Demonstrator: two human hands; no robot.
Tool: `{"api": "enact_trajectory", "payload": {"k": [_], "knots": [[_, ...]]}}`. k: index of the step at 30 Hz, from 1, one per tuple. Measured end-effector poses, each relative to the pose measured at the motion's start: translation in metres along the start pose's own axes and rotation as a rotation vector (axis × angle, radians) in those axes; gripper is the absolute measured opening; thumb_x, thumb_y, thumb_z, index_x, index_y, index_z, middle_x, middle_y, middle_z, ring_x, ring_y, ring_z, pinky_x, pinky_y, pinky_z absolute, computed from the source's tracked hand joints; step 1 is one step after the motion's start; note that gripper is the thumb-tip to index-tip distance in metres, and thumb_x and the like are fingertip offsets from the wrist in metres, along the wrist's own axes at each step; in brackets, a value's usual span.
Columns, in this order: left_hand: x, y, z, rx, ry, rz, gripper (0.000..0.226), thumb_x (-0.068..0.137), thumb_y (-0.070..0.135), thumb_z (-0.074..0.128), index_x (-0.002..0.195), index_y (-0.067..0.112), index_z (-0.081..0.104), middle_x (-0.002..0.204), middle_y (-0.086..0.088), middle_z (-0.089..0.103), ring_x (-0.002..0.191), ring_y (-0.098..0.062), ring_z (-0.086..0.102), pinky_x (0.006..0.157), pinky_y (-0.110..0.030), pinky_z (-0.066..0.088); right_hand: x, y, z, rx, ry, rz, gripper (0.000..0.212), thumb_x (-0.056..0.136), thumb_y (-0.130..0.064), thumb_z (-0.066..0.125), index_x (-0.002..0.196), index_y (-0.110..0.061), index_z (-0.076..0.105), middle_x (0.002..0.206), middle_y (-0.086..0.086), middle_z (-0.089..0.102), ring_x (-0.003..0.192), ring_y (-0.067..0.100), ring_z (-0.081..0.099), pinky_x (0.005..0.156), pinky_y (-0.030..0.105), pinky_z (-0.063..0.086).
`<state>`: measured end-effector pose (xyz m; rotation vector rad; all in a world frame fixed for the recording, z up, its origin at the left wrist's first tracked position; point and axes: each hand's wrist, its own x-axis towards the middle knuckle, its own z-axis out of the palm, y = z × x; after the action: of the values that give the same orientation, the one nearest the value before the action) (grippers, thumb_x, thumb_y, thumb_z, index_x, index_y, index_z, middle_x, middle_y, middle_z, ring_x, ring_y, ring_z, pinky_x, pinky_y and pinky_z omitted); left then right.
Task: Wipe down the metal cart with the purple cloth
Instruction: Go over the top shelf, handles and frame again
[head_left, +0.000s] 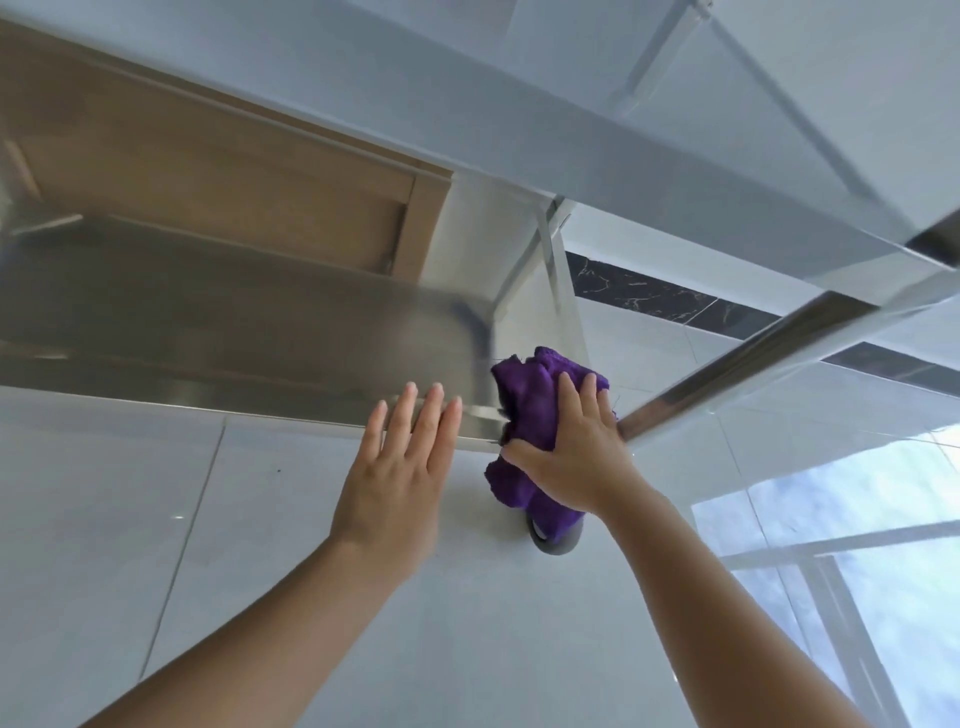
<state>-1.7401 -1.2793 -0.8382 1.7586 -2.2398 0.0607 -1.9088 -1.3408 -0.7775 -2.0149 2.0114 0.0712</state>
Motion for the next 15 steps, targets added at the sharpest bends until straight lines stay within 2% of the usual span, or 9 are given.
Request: {"api": "enact_trajectory", "payload": {"k": [2, 4, 7, 9, 12, 15], "knots": [[0.002, 0.002, -0.001, -0.015, -0.016, -0.031, 0.087, 0.054, 0.008, 0.063, 0.136, -0.003, 0.034, 0.138, -0.023, 0.046, 0.126, -0.043, 0.044, 0.106, -0.05, 0.021, 0.008, -0.003, -0.004, 0.184, -0.051, 0.092, 0.084, 0.082, -0.051, 0.046, 0.148, -0.011, 0.014, 0.158, 0.009, -0.002, 0.145, 0.024, -0.006, 0.116, 0.041, 0.007], [0.005, 0.006, -0.002, -0.051, -0.031, -0.083, 0.094, 0.047, 0.01, 0.072, 0.134, -0.005, 0.039, 0.136, -0.022, 0.048, 0.125, -0.042, 0.045, 0.105, -0.05, 0.022, 0.021, -0.007, -0.006, 0.33, -0.036, 0.165, 0.072, 0.08, -0.049, 0.039, 0.139, -0.007, 0.031, 0.155, 0.013, 0.009, 0.143, 0.027, 0.003, 0.115, 0.044, 0.011], [0.008, 0.012, -0.004, -0.115, -0.062, -0.143, 0.101, 0.041, 0.015, 0.077, 0.133, -0.006, 0.04, 0.135, -0.021, 0.049, 0.125, -0.041, 0.046, 0.105, -0.05, 0.022, 0.05, -0.008, -0.01, 0.43, 0.032, 0.311, 0.072, 0.082, -0.047, 0.037, 0.14, -0.007, 0.029, 0.149, 0.015, 0.024, 0.136, 0.034, 0.022, 0.111, 0.046, 0.022], [0.007, 0.012, -0.004, -0.137, -0.089, -0.146, 0.105, 0.04, 0.017, 0.079, 0.134, -0.005, 0.039, 0.136, -0.021, 0.048, 0.126, -0.041, 0.044, 0.106, -0.05, 0.021, 0.068, -0.005, -0.013, 0.511, 0.108, 0.366, 0.06, 0.086, -0.041, 0.04, 0.136, -0.008, 0.034, 0.137, 0.017, 0.038, 0.123, 0.037, 0.038, 0.101, 0.042, 0.033], [0.005, 0.008, 0.0, -0.135, -0.081, -0.125, 0.108, 0.04, 0.017, 0.077, 0.137, -0.003, 0.035, 0.14, -0.021, 0.045, 0.129, -0.039, 0.039, 0.109, -0.048, 0.014, 0.084, -0.007, -0.012, 0.455, 0.226, 0.338, 0.049, 0.087, -0.04, 0.043, 0.123, -0.007, 0.043, 0.118, 0.018, 0.051, 0.106, 0.035, 0.049, 0.084, 0.036, 0.035], [0.004, 0.007, 0.003, -0.142, -0.078, -0.118, 0.107, 0.041, 0.016, 0.073, 0.138, -0.003, 0.033, 0.141, -0.02, 0.044, 0.131, -0.037, 0.033, 0.11, -0.047, 0.011, 0.102, -0.011, -0.015, 0.394, 0.269, 0.325, 0.052, 0.085, -0.047, 0.046, 0.118, -0.007, 0.045, 0.113, 0.017, 0.055, 0.105, 0.036, 0.051, 0.08, 0.035, 0.033]]}}
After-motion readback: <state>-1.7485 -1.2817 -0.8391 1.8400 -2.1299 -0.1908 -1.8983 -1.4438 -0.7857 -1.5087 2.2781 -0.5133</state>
